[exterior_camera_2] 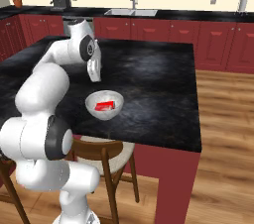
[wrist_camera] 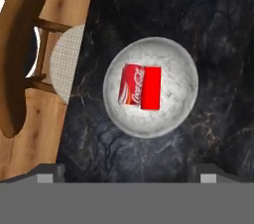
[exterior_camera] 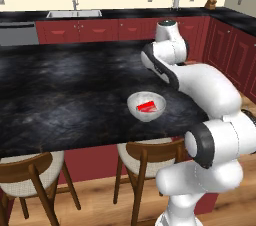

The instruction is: Open the fridge, grab two sodas, and place both sodas inside the bowl with ice on the dining counter.

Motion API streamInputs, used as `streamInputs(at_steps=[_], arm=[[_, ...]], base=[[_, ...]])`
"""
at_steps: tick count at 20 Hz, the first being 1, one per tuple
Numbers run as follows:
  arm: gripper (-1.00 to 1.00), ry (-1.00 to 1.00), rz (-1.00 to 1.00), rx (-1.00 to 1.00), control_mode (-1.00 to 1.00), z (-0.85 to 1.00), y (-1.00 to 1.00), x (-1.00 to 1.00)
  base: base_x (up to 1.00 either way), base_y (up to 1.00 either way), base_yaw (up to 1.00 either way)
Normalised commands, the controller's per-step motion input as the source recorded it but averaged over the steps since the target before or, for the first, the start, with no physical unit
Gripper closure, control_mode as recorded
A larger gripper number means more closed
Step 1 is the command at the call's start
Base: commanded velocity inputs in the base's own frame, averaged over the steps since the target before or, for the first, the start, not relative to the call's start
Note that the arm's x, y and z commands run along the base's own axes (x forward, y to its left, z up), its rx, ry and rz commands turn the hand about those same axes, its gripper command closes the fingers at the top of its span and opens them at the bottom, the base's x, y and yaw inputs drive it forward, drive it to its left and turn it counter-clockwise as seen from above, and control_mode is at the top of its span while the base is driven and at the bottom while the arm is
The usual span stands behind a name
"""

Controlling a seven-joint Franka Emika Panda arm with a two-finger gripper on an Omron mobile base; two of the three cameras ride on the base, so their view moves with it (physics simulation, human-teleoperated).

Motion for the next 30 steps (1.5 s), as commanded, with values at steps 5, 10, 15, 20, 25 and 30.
streamInputs(at_steps=[5, 10, 15, 20, 25, 30], arm=[[-1.00, -0.28, 0.00, 0.04, -1.00, 0.16, 0.00, -1.00], [-1.00, -0.33, 0.00, 0.00, -1.00, 0.20, 0.00, -1.00], [-1.00, -0.35, 0.00, 0.00, -1.00, 0.30, 0.00, -0.98], [-1.00, -0.30, 0.00, 0.00, -1.00, 0.54, 0.00, -0.86], [-1.00, -0.22, 0.00, 0.00, -1.00, 0.67, 0.00, -0.68], [-1.00, -0.13, 0.00, 0.00, -1.00, 0.71, 0.00, -0.63]], base=[[0.00, 0.00, 0.00], [0.00, 0.00, 0.00], [0.00, 0.00, 0.00], [0.00, 0.00, 0.00], [0.00, 0.00, 0.00], [0.00, 0.00, 0.00]])
